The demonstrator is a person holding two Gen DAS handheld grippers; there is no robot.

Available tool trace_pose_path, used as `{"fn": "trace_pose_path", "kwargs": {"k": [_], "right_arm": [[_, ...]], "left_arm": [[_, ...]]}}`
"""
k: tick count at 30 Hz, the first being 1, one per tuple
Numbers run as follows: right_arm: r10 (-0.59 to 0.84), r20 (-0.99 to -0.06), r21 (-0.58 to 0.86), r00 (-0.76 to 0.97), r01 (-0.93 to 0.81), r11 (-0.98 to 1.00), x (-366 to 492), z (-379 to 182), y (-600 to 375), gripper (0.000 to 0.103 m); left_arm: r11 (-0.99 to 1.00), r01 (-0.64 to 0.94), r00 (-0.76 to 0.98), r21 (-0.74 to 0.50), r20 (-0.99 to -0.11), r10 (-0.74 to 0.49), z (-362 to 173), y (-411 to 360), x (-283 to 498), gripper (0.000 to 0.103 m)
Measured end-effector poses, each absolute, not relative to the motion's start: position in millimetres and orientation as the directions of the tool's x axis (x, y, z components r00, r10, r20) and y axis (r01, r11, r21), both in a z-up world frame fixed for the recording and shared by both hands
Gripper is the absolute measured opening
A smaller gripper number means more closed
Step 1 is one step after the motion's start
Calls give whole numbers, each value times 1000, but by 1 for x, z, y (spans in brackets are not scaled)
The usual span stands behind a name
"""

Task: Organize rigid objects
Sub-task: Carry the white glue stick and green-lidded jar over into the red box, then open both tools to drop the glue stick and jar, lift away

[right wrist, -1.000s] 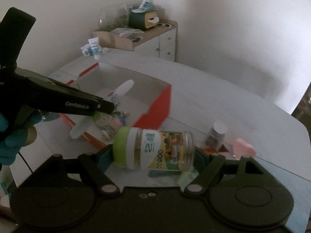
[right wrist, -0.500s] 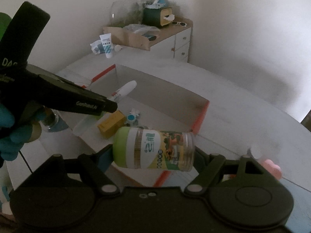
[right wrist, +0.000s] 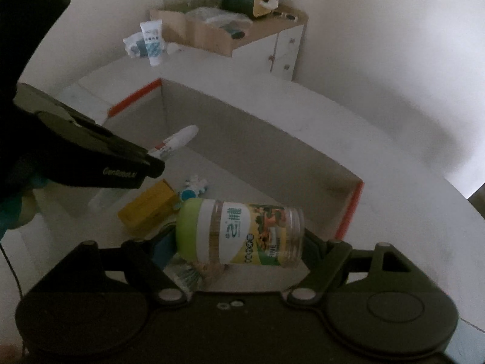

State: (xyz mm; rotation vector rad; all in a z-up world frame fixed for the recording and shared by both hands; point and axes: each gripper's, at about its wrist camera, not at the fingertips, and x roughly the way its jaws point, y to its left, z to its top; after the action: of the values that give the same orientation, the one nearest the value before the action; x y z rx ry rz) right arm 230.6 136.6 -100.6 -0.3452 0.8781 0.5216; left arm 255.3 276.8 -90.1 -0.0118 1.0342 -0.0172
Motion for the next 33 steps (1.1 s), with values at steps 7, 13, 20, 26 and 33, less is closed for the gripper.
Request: {"fn": "trace_pose_path", "kwargs": {"k": [7, 13, 20, 26, 33], "right_arm": [[263, -832, -89, 487, -586, 805, 250, -122, 156, 81], [252, -854, -79, 455, -592, 802, 259, -133, 164, 81], [234, -867, -85, 440, -594, 800, 260, -139, 170, 81], [241, -875, -64, 420, -593, 803, 262, -139, 172, 81], [238, -876, -64, 419, -591, 804, 260, -140, 172, 81]], "left_arm": [[1000, 11, 475, 12, -880, 5, -112, 283, 275, 17], [1000, 17, 434, 6, -901, -2, -127, 284, 284, 17], [1000, 14, 424, 4, -906, -2, -130, 286, 288, 17], [1000, -8, 404, 4, -915, 7, -134, 287, 289, 17], [999, -30, 383, 11, -923, 22, -136, 288, 289, 17]]}}
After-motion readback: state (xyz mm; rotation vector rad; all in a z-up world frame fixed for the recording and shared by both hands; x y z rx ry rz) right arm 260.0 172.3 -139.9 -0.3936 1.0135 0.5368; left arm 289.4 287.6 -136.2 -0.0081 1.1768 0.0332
